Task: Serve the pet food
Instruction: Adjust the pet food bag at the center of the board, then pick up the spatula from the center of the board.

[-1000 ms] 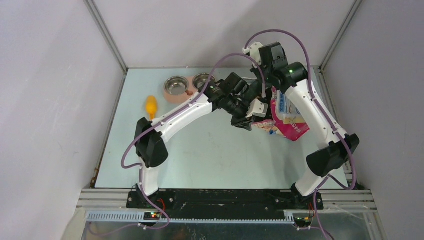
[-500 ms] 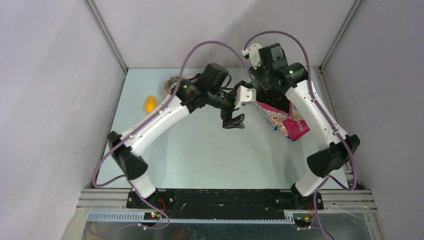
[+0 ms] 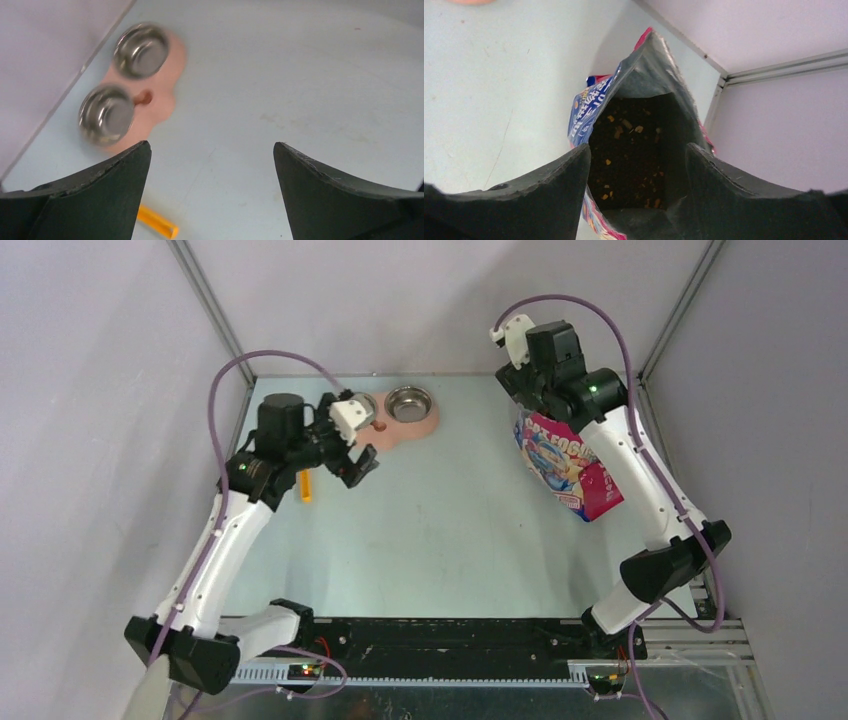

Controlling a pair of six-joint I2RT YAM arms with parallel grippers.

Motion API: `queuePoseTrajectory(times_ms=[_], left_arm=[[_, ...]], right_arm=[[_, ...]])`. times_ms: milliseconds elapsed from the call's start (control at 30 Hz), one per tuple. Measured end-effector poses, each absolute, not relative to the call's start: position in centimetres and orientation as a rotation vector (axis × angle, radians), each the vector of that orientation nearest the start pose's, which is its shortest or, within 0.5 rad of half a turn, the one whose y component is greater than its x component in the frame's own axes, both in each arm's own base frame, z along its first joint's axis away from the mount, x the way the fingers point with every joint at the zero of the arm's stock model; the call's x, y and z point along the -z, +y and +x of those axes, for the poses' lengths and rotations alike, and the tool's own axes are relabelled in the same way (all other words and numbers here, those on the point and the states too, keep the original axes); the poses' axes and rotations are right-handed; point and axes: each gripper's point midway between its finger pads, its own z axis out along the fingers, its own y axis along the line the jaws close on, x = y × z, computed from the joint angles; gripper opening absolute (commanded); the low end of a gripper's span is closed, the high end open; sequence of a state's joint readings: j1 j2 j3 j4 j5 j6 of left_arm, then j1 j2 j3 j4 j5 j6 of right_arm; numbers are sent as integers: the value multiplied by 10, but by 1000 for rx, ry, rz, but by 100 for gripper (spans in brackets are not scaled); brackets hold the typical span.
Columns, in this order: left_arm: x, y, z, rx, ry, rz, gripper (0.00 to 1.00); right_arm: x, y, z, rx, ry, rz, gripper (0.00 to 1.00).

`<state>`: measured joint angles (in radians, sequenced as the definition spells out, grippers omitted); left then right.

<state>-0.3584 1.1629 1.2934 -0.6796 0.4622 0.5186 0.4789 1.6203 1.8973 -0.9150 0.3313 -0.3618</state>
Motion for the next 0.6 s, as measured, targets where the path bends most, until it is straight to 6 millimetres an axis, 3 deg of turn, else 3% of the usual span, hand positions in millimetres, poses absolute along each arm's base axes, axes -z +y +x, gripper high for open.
queuePoseTrajectory(times_ms=[233, 367, 467, 600], left_arm=[[-259, -64, 326, 141, 1932, 712, 100], [-221, -9, 340, 50, 2081, 493, 100], [-194, 14, 348, 20, 2176, 388, 100], [-162, 23, 356, 16, 2283, 311, 99]], right_arm=[[-374, 125, 396, 293, 1933, -635, 76], [-395, 127, 366, 171, 1846, -643, 76], [-397, 140, 335, 19, 1784, -715, 76], [-374, 169, 297, -181, 1741, -863, 77]])
